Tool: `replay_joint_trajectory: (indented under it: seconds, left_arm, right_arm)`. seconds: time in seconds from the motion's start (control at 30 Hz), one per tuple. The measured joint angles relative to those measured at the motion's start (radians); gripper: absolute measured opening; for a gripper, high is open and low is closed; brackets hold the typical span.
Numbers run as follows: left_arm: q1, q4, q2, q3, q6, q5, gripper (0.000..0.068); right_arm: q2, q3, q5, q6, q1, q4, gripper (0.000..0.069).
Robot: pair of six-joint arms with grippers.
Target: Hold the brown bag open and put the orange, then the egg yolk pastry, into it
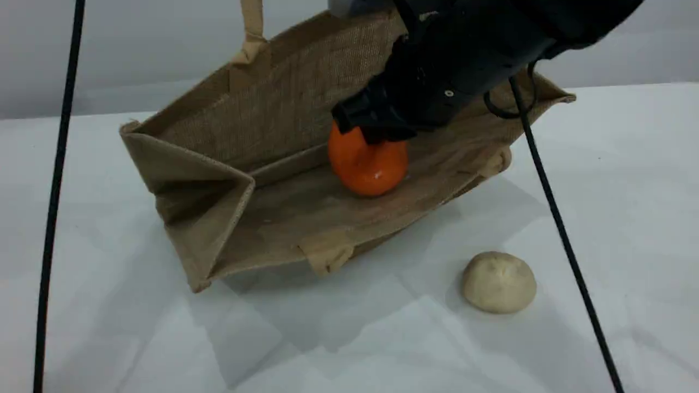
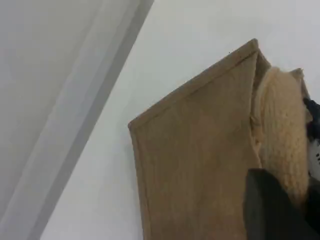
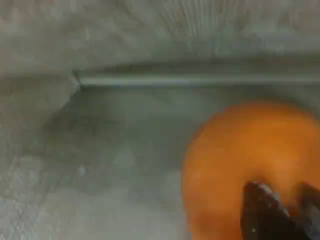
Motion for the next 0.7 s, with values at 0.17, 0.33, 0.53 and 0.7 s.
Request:
replay_joint_trajectory:
  seconds: [0.17, 0.33, 0.53, 0.7]
  left_arm:
    - [0.000, 0.000, 0.000, 0.000, 0.000, 0.001, 0.0096]
    - [0.000, 0.000, 0.000, 0.000, 0.000, 0.000, 0.0096]
    - [0.000, 0.000, 0.000, 0.000, 0.000, 0.000, 0.0096]
    - [0.000, 0.000, 0.000, 0.000, -0.001, 0.000, 0.0096]
  right_arm:
    - [-0.002, -0.022, 0.018, 0.000, 0.000, 0.000, 0.0300]
    - [-0.011, -0.022, 0.067, -0.001, 0.000, -0.006, 0.0461]
    - [-0.076, -0.022, 0.155, -0.001, -0.001, -0.074, 0.0496]
    - [-0.151, -0.022, 0.300, 0.040, -0.041, -0.159, 0.0497]
